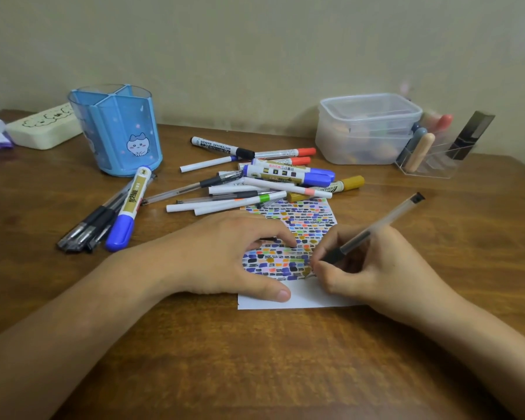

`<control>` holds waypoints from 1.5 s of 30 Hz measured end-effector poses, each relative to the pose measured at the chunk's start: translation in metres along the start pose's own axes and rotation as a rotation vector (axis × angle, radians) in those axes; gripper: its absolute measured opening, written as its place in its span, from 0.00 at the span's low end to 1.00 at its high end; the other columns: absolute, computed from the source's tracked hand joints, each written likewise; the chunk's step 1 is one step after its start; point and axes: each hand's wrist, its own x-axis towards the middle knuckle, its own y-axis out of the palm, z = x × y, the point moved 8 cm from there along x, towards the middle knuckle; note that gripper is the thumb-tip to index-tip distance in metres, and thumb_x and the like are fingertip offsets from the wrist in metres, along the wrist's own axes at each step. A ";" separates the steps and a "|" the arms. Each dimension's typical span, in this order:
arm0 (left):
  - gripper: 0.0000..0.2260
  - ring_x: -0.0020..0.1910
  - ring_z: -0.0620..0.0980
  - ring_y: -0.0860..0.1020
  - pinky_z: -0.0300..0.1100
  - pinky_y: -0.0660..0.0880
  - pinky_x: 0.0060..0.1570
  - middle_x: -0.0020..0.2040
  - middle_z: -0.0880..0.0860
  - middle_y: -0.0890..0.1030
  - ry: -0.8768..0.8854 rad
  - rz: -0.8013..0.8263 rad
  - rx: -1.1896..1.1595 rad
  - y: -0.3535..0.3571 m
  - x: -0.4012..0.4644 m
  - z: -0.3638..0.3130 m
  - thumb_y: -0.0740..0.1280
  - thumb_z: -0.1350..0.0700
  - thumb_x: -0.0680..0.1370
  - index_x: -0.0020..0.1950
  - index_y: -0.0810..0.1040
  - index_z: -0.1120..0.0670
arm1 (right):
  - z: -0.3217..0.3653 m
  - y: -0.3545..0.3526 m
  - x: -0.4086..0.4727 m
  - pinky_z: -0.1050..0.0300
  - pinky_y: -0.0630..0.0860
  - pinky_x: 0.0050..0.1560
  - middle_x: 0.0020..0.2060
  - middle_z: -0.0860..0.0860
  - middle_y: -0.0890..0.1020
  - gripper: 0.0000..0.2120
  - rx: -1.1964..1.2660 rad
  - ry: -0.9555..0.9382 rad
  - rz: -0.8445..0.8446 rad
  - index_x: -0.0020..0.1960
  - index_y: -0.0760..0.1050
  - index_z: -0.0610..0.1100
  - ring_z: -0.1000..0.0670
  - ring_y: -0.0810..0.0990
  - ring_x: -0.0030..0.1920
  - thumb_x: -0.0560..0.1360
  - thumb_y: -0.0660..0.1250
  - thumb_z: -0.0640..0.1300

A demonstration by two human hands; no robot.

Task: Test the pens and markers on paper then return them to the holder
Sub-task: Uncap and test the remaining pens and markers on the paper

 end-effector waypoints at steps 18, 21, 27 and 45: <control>0.38 0.58 0.24 0.64 0.20 0.60 0.54 0.59 0.23 0.64 0.017 0.052 0.005 0.000 -0.003 -0.003 0.73 0.30 0.62 0.70 0.65 0.31 | -0.002 -0.001 0.000 0.66 0.72 0.33 0.30 0.53 0.83 0.03 0.010 0.017 -0.002 0.38 0.82 0.47 0.59 0.77 0.31 0.71 0.74 0.41; 0.38 0.62 0.27 0.63 0.22 0.61 0.56 0.61 0.24 0.64 0.017 0.043 0.004 -0.001 -0.003 -0.003 0.73 0.30 0.61 0.69 0.66 0.31 | 0.000 0.001 -0.001 0.67 0.73 0.34 0.32 0.53 0.84 0.05 0.033 0.006 0.015 0.39 0.83 0.46 0.60 0.78 0.32 0.72 0.74 0.39; 0.38 0.63 0.28 0.64 0.25 0.63 0.59 0.64 0.26 0.66 0.025 0.034 0.003 -0.001 -0.003 -0.002 0.73 0.29 0.61 0.69 0.65 0.30 | -0.003 -0.001 0.000 0.62 0.75 0.34 0.32 0.51 0.84 0.03 0.021 0.025 -0.012 0.39 0.83 0.46 0.57 0.79 0.32 0.71 0.74 0.41; 0.38 0.63 0.30 0.66 0.24 0.64 0.58 0.67 0.29 0.67 0.007 0.047 -0.007 0.000 -0.003 -0.002 0.74 0.31 0.61 0.69 0.66 0.31 | -0.001 0.000 -0.001 0.64 0.74 0.34 0.32 0.53 0.84 0.04 0.015 0.009 -0.005 0.39 0.83 0.46 0.59 0.79 0.32 0.71 0.74 0.40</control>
